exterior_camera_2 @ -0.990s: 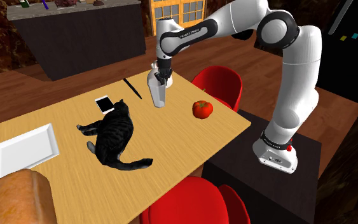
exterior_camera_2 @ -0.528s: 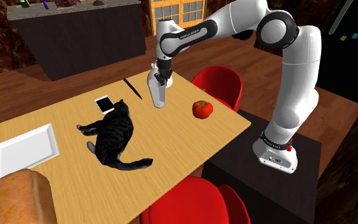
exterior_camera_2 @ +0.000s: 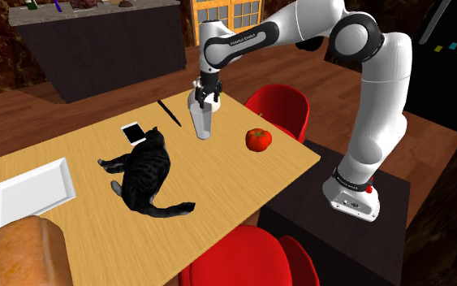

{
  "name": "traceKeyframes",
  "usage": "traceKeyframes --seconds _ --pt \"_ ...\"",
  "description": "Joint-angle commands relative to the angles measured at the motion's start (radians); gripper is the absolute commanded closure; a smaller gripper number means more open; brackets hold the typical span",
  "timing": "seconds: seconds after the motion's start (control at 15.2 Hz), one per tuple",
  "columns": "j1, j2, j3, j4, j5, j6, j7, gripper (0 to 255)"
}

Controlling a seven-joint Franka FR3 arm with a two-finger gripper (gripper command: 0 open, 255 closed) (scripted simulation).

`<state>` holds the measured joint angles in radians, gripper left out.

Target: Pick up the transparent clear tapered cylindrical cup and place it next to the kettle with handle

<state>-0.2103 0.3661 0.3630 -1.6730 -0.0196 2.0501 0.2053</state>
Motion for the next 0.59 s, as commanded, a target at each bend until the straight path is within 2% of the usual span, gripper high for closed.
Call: traceKeyframes --seconds 0.0,0.07,0.53 --pt "-0.006 -0.019 0.001 0.037 0.007 -0.056 -0.006 0" --pt "-0.008 -0.026 0.002 0.054 0.01 -0.08 -0.008 0" --pt "-0.008 -0.026 0.002 0.054 0.01 -0.08 -0.008 0"
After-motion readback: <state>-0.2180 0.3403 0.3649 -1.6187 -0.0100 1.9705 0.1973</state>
